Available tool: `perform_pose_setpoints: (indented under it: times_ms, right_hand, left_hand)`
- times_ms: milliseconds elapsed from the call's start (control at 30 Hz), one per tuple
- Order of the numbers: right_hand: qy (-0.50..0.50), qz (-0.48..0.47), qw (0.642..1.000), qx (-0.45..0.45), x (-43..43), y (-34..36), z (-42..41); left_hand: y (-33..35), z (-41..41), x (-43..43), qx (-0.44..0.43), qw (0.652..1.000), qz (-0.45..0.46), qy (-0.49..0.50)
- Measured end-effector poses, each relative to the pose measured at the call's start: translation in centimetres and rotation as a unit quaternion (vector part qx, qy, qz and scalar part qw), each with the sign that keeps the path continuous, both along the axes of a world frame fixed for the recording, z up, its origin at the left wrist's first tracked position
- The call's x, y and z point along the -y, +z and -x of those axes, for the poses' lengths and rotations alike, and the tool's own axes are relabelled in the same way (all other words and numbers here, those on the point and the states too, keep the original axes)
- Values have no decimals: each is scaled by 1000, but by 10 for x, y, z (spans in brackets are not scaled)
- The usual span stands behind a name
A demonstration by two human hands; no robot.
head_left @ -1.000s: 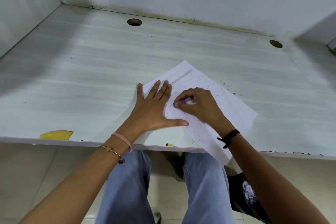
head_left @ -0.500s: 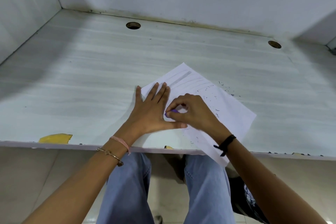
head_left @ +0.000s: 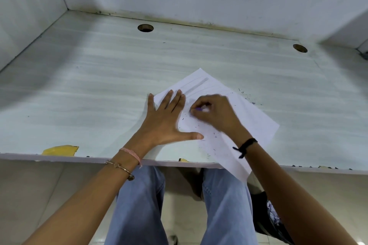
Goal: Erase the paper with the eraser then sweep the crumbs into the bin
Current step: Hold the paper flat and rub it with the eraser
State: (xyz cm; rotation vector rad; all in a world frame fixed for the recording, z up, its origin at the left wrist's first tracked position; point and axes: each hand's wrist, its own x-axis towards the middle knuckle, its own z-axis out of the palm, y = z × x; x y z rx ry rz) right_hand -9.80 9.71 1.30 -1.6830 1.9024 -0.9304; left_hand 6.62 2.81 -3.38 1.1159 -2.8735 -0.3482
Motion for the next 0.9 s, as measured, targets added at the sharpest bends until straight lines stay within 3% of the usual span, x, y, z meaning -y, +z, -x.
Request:
perform_pose_setpoints:
  times_ms: [67, 233, 400, 533, 700, 833, 900]
  right_hand:
    - [49, -18, 999, -4, -9, -3, -11]
    - [-61, 35, 997, 24, 0, 0, 16]
    - [39, -8, 999, -2, -8, -5, -8]
    - [-63, 38, 997, 19, 3, -2, 19]
    - [51, -10, 998, -25, -9, -6, -13]
    - [-77, 35, 996, 8, 5, -2, 20]
    - [-65, 18, 998, 3, 4, 0, 14]
  left_hand:
    - [0, 0, 0, 3, 1000, 4, -2]
    - [1, 0, 0, 9, 1000, 1, 0]
    - [1, -1, 0, 4, 1000, -1, 1]
    - [1, 0, 0, 9, 1000, -1, 1]
    - [1, 0, 0, 11, 1000, 0, 0]
    - [2, 0, 0, 13, 1000, 2, 0]
    - [1, 0, -1, 9, 1000, 2, 0]
